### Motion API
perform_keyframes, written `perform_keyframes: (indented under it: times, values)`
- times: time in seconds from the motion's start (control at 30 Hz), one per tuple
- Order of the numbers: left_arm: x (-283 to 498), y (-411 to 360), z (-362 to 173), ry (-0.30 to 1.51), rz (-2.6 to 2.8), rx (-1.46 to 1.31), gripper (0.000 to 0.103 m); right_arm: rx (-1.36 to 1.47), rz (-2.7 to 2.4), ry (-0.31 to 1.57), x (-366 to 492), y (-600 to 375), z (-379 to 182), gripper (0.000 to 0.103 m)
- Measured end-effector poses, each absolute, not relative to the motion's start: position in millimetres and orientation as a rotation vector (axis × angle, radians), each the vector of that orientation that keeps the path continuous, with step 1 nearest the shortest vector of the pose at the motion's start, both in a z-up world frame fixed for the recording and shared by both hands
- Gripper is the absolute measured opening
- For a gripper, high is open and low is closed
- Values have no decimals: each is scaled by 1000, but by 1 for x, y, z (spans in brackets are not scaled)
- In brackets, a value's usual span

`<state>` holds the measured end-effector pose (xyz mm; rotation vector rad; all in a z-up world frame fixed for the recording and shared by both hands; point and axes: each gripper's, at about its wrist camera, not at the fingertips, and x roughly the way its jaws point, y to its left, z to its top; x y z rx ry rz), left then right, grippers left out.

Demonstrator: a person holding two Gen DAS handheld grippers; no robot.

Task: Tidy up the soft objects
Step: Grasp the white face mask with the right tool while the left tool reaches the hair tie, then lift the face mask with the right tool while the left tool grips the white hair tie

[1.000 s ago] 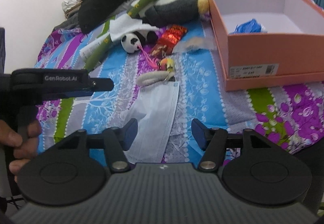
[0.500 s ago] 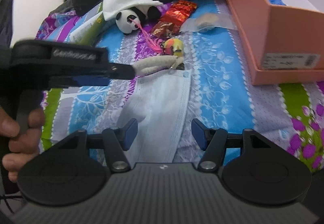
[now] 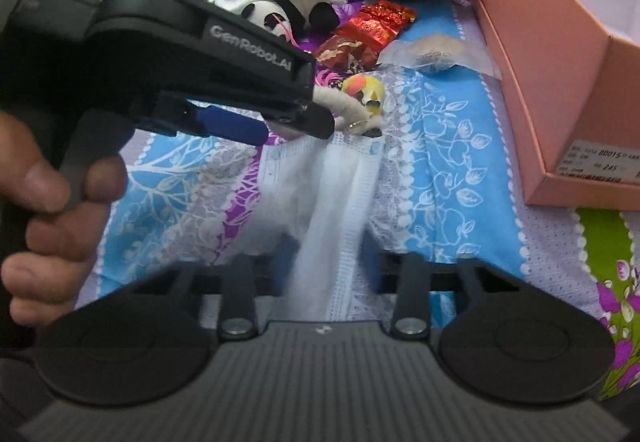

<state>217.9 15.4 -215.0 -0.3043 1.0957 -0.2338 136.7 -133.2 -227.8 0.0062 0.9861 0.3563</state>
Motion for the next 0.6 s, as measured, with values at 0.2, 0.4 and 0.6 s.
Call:
perform_keyframes:
  times: [0.2,0.4,0.6]
  values:
    - [224,16,-224,1079,-186,-319,40,33,329,981,135,-143,-221,11]
    - [226,17,-224,1058,-172,-333,12,59,282,967,132,-161,-212,10]
    - [211,17,-202,1006,-170,-323,11,67,260,938,126,-168,-200,10]
